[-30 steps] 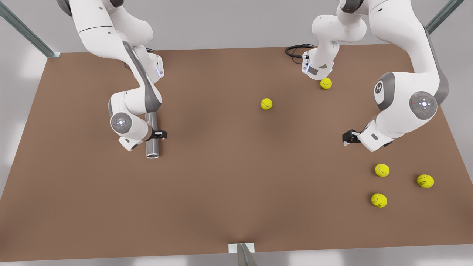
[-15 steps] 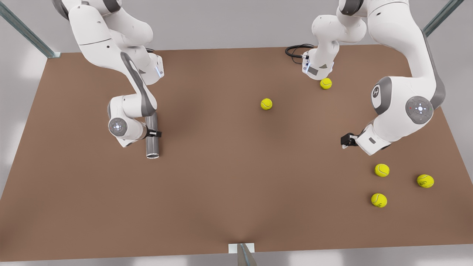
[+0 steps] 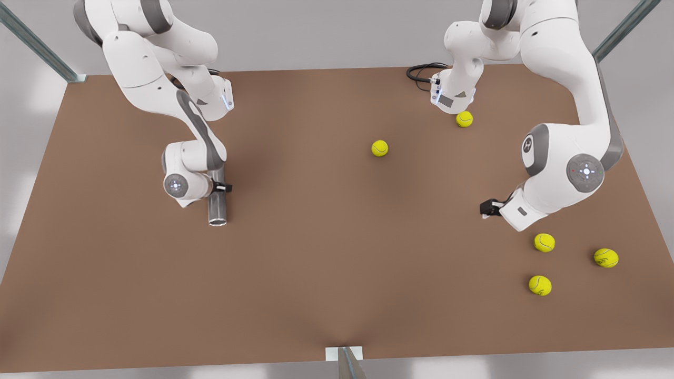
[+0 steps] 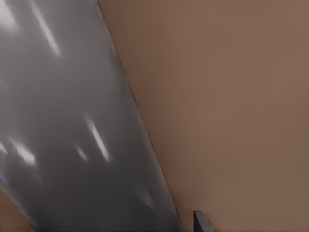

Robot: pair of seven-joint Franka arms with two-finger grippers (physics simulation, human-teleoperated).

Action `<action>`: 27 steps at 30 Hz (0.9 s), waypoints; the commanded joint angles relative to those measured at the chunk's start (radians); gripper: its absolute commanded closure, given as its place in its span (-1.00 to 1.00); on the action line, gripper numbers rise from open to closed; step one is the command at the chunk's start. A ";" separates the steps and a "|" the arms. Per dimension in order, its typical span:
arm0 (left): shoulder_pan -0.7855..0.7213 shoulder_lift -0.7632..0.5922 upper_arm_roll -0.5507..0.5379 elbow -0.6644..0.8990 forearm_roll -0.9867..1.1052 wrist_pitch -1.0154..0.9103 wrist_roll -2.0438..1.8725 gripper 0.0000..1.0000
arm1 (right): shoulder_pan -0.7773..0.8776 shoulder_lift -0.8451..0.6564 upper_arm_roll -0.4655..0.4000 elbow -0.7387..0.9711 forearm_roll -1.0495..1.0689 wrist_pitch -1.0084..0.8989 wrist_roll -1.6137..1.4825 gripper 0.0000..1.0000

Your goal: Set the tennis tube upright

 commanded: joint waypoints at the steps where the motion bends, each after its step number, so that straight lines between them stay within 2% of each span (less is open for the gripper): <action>1: 0.000 0.001 0.000 0.001 0.001 0.006 -0.005 -1.00 | 0.005 0.000 0.000 -0.006 0.001 0.063 -0.097 -1.00; 2: 0.000 0.001 0.000 0.001 0.001 0.006 -0.005 -1.00 | 0.013 0.000 0.002 -0.006 0.001 0.061 -0.097 -0.97; 5: 0.000 0.008 0.000 0.002 0.001 0.006 -0.005 -1.00 | 0.033 0.000 0.002 -0.004 0.001 0.061 -0.117 -0.55; 7: 0.000 0.010 0.000 0.004 0.001 0.006 -0.005 -1.00 | 0.030 0.000 0.002 -0.001 0.001 0.058 -0.128 -0.44; 12: 0.000 0.011 0.000 0.008 0.001 0.006 -0.007 -1.00 | 0.019 -0.014 0.002 0.029 0.001 0.021 -0.166 -0.43; 14: 0.000 0.008 0.002 0.008 0.001 0.005 -0.007 -1.00 | 0.026 -0.020 0.002 0.127 0.001 -0.098 -0.168 -0.43; 16: 0.000 0.007 0.000 0.007 0.000 0.005 -0.007 -1.00 | 0.033 0.003 0.005 0.200 0.001 -0.124 -0.284 -0.43; 18: 0.001 0.008 0.002 0.005 -0.008 0.005 -0.007 -1.00 | 0.034 0.081 0.006 0.388 -0.065 -0.299 -0.379 -0.43; 20: 0.001 0.008 0.002 0.001 -0.008 0.005 -0.008 -1.00 | 0.076 0.154 0.009 0.595 -0.163 -0.440 -0.597 -0.43; 23: 0.001 0.010 0.009 -0.004 -0.046 0.000 -0.010 -1.00 | 0.129 0.230 0.014 0.767 -0.249 -0.442 -1.029 -0.43; 27: 0.001 0.016 0.009 -0.004 -0.089 0.005 -0.044 -1.00 | 0.321 0.297 0.014 0.937 -0.427 -0.442 -1.353 -0.43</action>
